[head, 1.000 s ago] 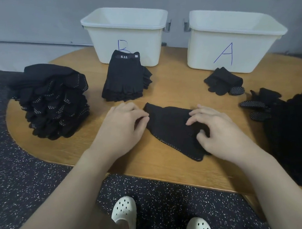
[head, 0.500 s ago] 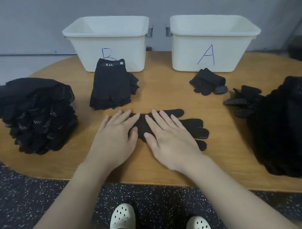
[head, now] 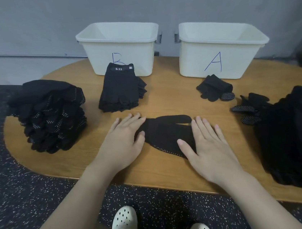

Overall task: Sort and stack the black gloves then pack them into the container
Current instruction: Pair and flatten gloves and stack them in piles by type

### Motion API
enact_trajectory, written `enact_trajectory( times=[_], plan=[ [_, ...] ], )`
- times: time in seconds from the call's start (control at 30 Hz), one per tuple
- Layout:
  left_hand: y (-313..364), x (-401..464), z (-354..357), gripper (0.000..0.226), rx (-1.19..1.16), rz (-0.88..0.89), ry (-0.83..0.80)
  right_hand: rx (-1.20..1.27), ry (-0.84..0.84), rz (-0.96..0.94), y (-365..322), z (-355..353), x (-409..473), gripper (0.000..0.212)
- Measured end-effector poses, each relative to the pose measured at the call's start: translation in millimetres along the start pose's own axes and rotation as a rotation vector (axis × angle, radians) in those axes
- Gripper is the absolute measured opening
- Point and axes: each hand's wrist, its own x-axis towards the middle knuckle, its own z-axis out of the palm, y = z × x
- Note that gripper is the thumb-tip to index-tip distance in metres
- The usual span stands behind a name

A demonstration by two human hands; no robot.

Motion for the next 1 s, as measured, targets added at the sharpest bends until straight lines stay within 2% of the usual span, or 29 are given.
enact_trajectory(
  times=[0.17,0.33,0.47,0.67,0.8,0.87,0.93,1.0],
  plan=[
    [-6,-2,-6,0.050,-0.230,-0.097,0.087,0.102,0.105,-0.100,0,-10,1,0.077],
    [-4,10,-5,0.045,-0.185,-0.122,0.111,0.147,0.147,-0.252,-7,-7,13,0.061],
    [0,19,-3,0.049,-0.066,-0.164,0.049,0.192,0.121,-0.307,-6,-2,24,0.055],
    [4,23,-7,0.031,-0.080,-0.240,0.019,0.129,0.058,-0.304,-4,2,28,0.057],
    [6,18,-3,0.027,-0.226,-0.213,0.076,0.114,0.062,-0.281,-8,1,27,0.057],
    [8,16,-1,0.034,-0.268,-0.227,0.072,0.112,0.066,-0.269,-11,1,27,0.057],
    [9,17,-1,0.040,-0.230,-0.240,0.047,0.103,0.066,-0.259,-13,1,27,0.057],
    [10,21,-4,0.030,-0.176,-0.253,0.001,0.097,0.063,-0.253,-15,0,26,0.057]
  ],
)
